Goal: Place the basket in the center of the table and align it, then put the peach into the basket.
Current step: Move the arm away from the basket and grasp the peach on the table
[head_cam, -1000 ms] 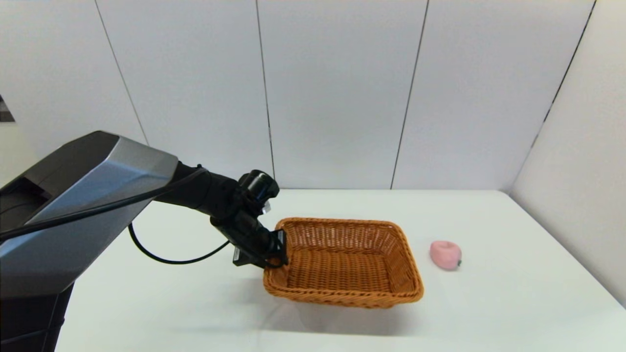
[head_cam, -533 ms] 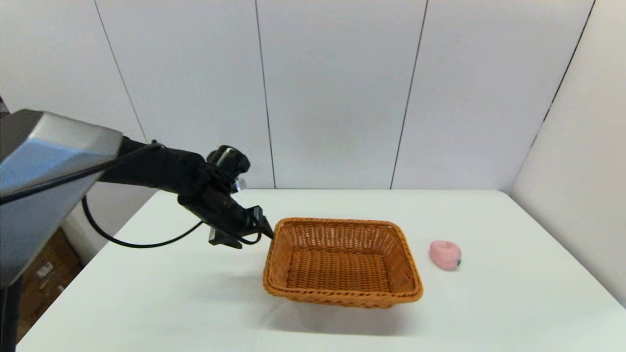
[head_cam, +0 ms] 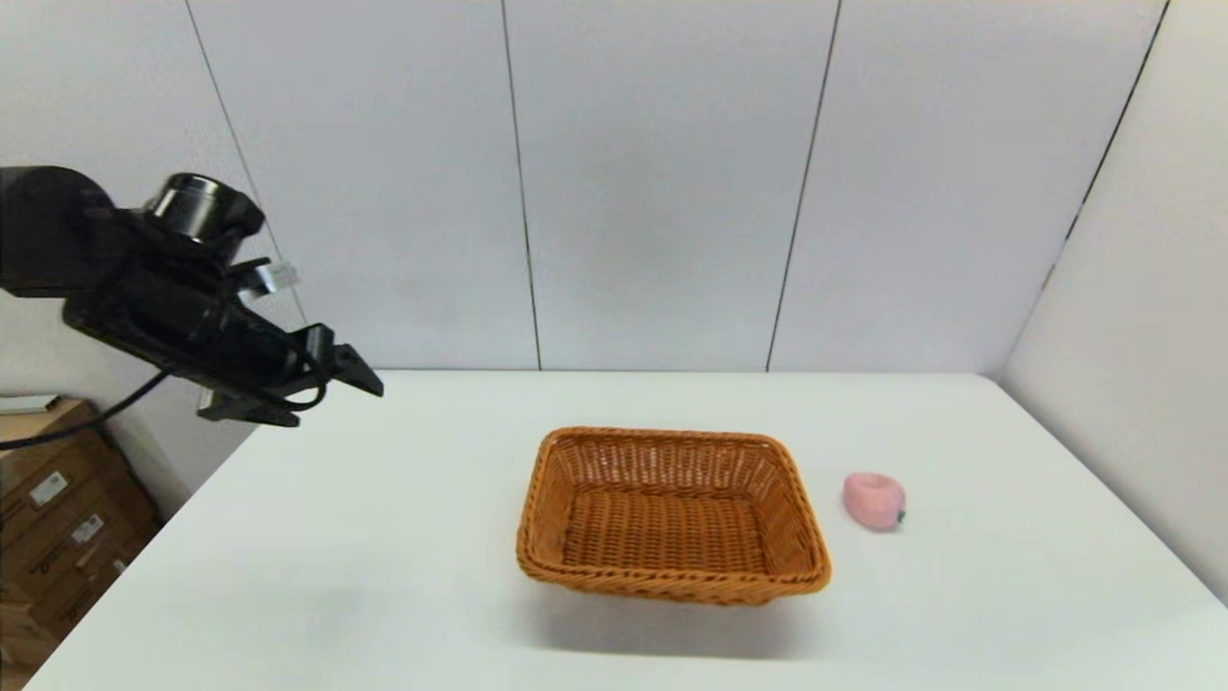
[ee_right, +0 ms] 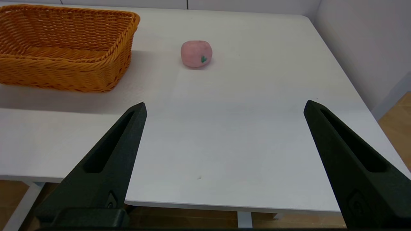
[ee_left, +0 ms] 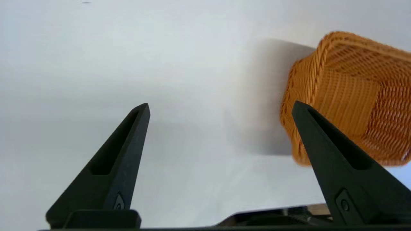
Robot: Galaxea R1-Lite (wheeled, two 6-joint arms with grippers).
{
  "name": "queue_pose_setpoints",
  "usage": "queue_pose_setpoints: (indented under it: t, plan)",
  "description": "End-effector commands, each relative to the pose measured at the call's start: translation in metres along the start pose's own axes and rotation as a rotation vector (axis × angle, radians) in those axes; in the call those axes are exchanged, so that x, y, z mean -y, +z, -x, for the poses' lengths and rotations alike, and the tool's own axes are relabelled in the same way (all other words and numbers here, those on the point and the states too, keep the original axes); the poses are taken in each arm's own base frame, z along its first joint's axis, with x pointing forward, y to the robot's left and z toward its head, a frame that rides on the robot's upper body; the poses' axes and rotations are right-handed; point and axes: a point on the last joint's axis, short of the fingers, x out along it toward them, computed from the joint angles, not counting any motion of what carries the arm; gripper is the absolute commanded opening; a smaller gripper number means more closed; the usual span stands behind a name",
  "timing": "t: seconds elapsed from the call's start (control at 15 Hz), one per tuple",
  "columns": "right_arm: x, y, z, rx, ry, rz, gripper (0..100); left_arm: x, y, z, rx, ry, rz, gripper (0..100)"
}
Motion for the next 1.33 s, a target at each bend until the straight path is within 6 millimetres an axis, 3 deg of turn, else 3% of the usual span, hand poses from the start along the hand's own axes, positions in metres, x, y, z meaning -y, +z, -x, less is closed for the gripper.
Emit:
queue_pose_setpoints:
  t: [0.07,0.2,0.33,0.47,0.67,0.93,1.2,1.33]
  plan:
    - [0.000,0.000,0.000,0.001,0.000,0.001,100,-0.022,-0.088,0.105,0.177,0.023,-0.040,100]
    - [0.000,0.000,0.000,-0.001,0.000,0.001,100,-0.024,-0.148,0.135,0.273,0.008,-0.072,100]
    - [0.000,0.000,0.000,0.001,0.000,0.001,100,-0.029,-0.202,0.152,0.366,-0.011,-0.095,100]
    - [0.000,0.000,0.000,0.001,0.000,0.001,100,-0.037,-0.249,0.155,0.433,-0.030,-0.121,100]
    - [0.000,0.000,0.000,0.003,0.000,-0.001,100,-0.051,-0.303,0.141,0.475,-0.039,-0.143,100]
    - [0.000,0.000,0.000,0.002,-0.003,-0.001,100,-0.061,-0.337,0.132,0.587,-0.052,-0.193,100]
    - [0.000,0.000,0.000,0.002,-0.006,-0.005,100,-0.065,-0.330,0.116,0.660,0.001,-0.223,100]
    - [0.000,0.001,0.000,0.004,-0.006,-0.005,100,-0.070,-0.332,0.117,0.651,-0.061,-0.274,100]
